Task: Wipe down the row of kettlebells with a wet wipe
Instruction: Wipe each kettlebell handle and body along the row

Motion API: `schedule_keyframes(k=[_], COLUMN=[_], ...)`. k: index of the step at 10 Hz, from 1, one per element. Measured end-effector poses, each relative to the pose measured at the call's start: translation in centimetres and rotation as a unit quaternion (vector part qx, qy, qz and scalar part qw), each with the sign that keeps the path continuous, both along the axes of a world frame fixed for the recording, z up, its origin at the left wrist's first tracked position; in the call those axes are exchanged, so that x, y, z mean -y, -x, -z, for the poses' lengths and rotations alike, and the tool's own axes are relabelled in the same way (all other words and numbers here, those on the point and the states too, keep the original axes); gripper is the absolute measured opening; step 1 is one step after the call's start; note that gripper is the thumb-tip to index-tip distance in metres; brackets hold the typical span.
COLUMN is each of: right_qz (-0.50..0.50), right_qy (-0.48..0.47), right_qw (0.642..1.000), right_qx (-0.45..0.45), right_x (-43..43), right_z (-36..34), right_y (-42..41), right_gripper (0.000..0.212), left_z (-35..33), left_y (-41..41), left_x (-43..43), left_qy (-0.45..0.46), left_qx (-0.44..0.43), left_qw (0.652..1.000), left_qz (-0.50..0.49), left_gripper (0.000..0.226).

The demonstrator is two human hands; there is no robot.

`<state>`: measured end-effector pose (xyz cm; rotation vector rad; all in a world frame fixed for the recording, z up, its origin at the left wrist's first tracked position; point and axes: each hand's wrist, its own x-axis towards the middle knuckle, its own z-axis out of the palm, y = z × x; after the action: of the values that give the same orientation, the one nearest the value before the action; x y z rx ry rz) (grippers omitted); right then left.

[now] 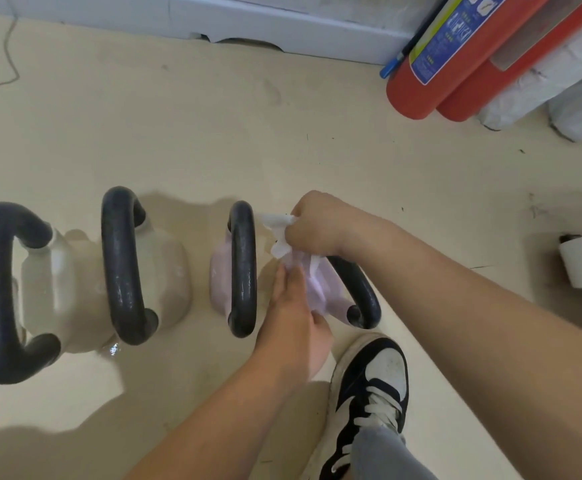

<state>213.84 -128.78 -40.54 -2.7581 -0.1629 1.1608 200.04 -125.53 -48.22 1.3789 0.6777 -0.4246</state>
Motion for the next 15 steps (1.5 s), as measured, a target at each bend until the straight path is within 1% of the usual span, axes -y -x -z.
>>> schedule_keyframes(k=[1,2,3,4,5,6,7,8,9,10,11,12,13,14,15], right_qz=[-0.041,-0.076,-0.083,-0.046,-0.033,-0.022,0.003,0.028,0.030,0.064,0.079,0.076,0.084,0.025,-0.053], right_qy=[0.010,0.014,0.042,0.027,-0.020,-0.054,-0.104,-0.154,-0.134,-0.148,-0.162,-0.119,-0.105,-0.026,0.050], right_qw=[0.989,0.978,0.962,0.955,0.957,0.966,0.966,0.951,0.942,0.952,0.960,0.973,0.978,0.982,0.982], right_qx=[0.140,0.195,0.258,0.292,0.287,0.252,0.236,0.266,0.305,0.259,0.213,0.185,0.162,0.183,0.175], right_x=[0.6,1.9,3.4,4.5,5.0,5.0,5.5,7.7,10.2,11.1,10.7,9.1,6.6,4.6,2.5], right_z=[0.5,0.3,0.5,0.8,1.1,1.2,1.3,1.8,3.0,3.4,1.4,-1.4,-2.0,-1.0,-0.8], right_y=[2.8,4.9,6.5,6.6,5.9,6.1,7.6,10.1,13.7,15.3,14.2,12.3,10.9,8.7,5.2], right_gripper=[0.010,0.004,0.024,0.031,0.029,0.038,0.060,0.068,0.039,0.023,0.030,0.040,0.040,0.050,0.035], left_z=[-0.4,0.3,0.2,0.5,0.7,-0.1,-0.2,0.3,-0.1,0.1,0.4,0.5,0.8,1.2,1.5], left_y=[0.3,0.1,0.3,-0.2,-0.1,-0.1,0.6,1.2,0.9,0.7,0.7,0.8,0.9,1.0,0.8], left_x=[-0.1,0.3,0.2,0.8,0.8,0.3,-0.9,-1.2,-1.0,-1.2,-1.5,-1.2,-0.9,-0.9,-1.2], left_qy=[-0.054,-0.008,0.055,0.058,0.033,-0.059,-0.165,-0.178,-0.181,-0.165,-0.164,-0.194,-0.202,-0.199,-0.194], left_qx=[0.116,0.128,0.086,-0.040,0.002,0.040,0.109,0.114,0.114,0.072,0.080,0.117,0.124,0.121,0.102], left_qw=[0.988,0.989,0.993,0.997,0.999,0.983,0.938,0.932,0.930,0.930,0.925,0.921,0.919,0.918,0.916], left_qz=[0.083,0.068,0.056,-0.016,0.017,0.168,0.286,0.293,0.299,0.320,0.334,0.318,0.314,0.320,0.335], left_gripper=[0.057,0.054,0.059,0.079,0.086,0.072,0.079,0.088,0.089,0.098,0.101,0.087,0.088,0.091,0.094])
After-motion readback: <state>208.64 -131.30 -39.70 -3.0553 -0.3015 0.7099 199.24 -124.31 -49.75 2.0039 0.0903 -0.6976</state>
